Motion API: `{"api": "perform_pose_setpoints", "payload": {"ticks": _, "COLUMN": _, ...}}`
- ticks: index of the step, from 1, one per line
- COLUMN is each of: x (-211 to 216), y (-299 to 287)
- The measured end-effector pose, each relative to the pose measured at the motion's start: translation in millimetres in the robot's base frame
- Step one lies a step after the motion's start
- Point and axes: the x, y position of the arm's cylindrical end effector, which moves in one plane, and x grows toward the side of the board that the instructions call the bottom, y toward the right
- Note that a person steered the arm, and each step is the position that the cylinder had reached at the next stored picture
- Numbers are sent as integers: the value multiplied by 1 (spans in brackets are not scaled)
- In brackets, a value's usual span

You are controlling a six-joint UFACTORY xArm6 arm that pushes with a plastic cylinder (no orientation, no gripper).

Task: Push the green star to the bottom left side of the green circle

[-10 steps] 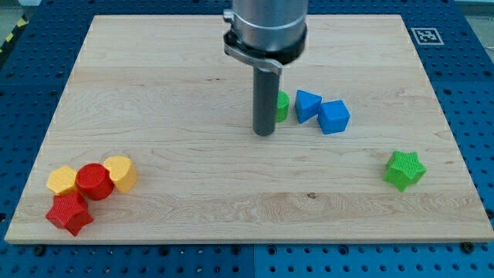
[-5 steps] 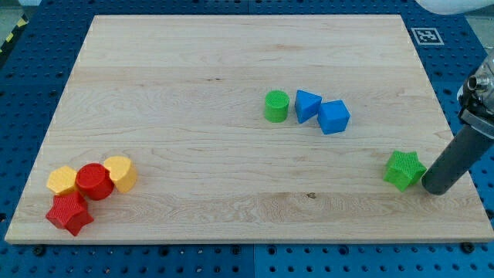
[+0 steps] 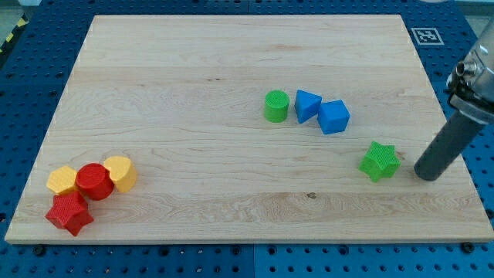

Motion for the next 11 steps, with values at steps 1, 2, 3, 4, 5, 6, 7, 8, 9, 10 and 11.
{"api": "perform_pose_setpoints", "payload": {"ticks": 1, "x": 2, "y": -4}}
{"api": "perform_pose_setpoints", "payload": {"ticks": 2, "x": 10, "y": -26}}
{"api": "perform_pose_setpoints", "payload": {"ticks": 3, "x": 12, "y": -64}}
{"api": "perform_pose_setpoints", "payload": {"ticks": 4, "x": 12, "y": -101}}
{"api": "perform_pose_setpoints", "payload": {"ticks": 5, "x": 15, "y": -99}}
{"api": "perform_pose_setpoints", "payload": {"ticks": 6, "x": 33, "y": -47}}
{"api": "perform_pose_setpoints", "payload": {"ticks": 7, "x": 22, "y": -30}}
{"api": "perform_pose_setpoints", "payload": {"ticks": 8, "x": 10, "y": -58}}
{"api": "perform_pose_setpoints", "payload": {"ticks": 9, "x": 9, "y": -60}}
{"api": "perform_pose_setpoints", "payload": {"ticks": 10, "x": -9, "y": -62}}
{"api": "perform_pose_setpoints", "payload": {"ticks": 11, "x": -10, "y": -80}}
